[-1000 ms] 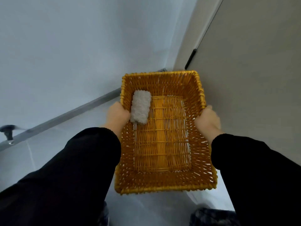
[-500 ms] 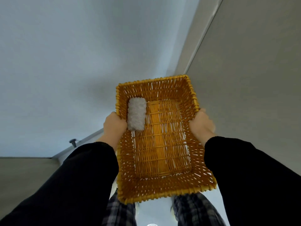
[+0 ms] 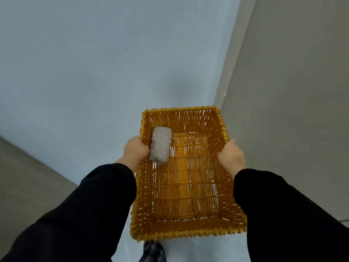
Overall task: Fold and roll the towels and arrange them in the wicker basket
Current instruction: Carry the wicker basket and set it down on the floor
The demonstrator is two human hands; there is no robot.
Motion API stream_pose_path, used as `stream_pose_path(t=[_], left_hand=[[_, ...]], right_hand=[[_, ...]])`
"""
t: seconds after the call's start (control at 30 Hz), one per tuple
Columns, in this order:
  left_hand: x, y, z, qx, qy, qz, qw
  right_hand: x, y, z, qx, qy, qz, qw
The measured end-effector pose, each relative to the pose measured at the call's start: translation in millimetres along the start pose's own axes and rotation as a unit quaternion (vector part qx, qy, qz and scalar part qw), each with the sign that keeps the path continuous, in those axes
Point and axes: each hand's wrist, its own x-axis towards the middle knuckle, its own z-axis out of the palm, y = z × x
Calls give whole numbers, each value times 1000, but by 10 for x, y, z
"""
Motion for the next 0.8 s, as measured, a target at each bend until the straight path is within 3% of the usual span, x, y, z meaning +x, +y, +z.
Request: stream_pose_path(t=[0.4, 0.8], left_hand=[[-2306, -449, -598, -5, 62, -67, 996], [-4325, -2326, -1289, -15, 117, -148, 982]], right_hand=[[-1388, 346, -645, -9, -33, -169, 985], [-3856, 69, -53, -54, -78, -267, 959]])
